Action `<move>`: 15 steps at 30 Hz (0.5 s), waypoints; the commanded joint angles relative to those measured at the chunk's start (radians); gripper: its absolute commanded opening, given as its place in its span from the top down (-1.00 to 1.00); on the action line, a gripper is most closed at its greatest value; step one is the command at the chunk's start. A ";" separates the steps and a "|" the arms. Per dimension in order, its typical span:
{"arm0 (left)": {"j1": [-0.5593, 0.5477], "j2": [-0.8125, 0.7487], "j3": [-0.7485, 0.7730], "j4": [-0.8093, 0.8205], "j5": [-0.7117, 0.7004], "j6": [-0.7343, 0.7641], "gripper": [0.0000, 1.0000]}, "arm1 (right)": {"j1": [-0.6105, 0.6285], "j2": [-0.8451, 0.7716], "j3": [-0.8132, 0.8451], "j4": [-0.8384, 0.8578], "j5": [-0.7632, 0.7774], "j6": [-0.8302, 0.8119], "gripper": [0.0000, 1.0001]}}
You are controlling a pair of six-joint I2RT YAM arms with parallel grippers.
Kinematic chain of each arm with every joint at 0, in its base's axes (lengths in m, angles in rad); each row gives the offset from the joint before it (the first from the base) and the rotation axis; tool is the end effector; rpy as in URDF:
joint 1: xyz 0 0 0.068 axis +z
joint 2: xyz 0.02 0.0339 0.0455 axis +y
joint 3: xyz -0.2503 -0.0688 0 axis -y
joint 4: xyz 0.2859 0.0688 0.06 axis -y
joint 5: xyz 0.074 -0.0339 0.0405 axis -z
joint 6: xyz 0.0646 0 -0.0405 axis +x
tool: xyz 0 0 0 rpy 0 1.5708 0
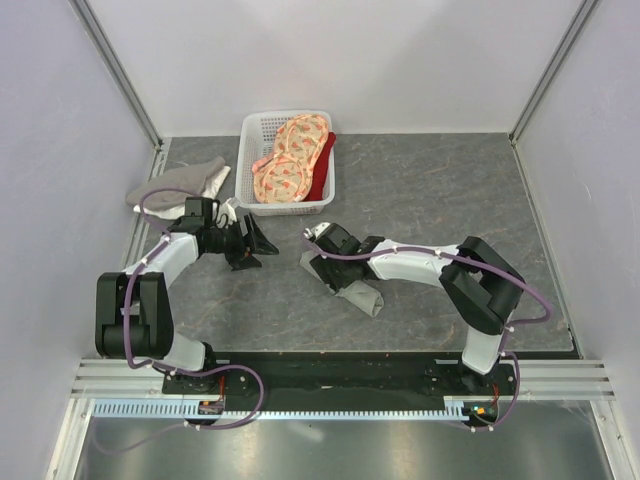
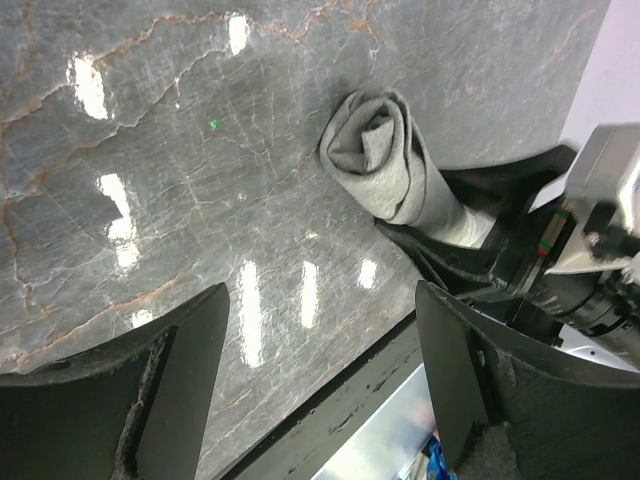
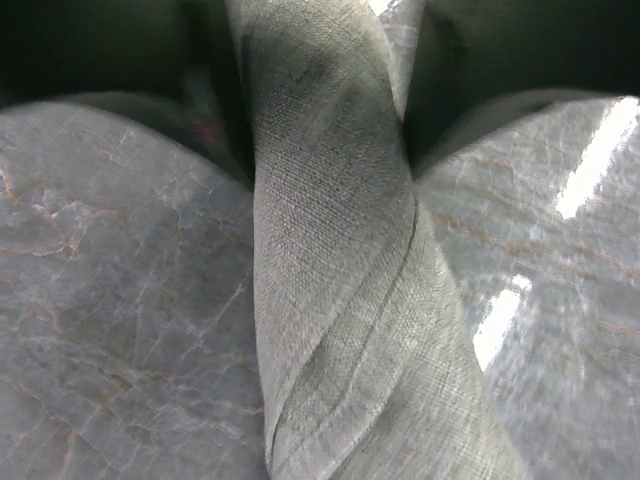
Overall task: Fold the napkin, place the utensils inside, and roll it up
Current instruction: Roll the napkin with the utensil
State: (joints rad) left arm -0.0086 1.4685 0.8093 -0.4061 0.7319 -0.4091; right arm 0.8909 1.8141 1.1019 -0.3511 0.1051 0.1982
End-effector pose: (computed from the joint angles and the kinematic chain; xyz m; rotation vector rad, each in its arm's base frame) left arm 0.3159 -0.0459 0.1280 -0.2638 2.5872 -1.1088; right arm 0.2587 0.3092 0.0942 -0.8638 2.4997 0.2363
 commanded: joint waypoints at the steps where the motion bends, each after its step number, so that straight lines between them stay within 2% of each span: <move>1: 0.001 -0.030 0.010 -0.011 -0.011 0.055 -0.64 | -0.021 0.044 0.010 -0.042 0.028 0.027 -0.57; 3: 0.001 -0.046 0.013 -0.011 -0.009 0.061 -0.64 | -0.021 0.005 0.015 -0.042 0.010 0.026 -0.82; 6: 0.001 -0.082 0.017 -0.013 -0.015 0.070 -0.66 | -0.021 -0.056 0.026 -0.043 -0.057 0.009 -0.96; 15: 0.001 -0.243 0.050 -0.017 -0.028 0.104 -0.71 | -0.059 -0.257 0.075 -0.020 -0.189 0.024 -0.96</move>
State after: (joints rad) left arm -0.0086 1.3273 0.8116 -0.4255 0.7113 -0.3717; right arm 0.8680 1.6779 1.1290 -0.3977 -0.0071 0.2066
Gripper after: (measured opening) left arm 0.842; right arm 0.982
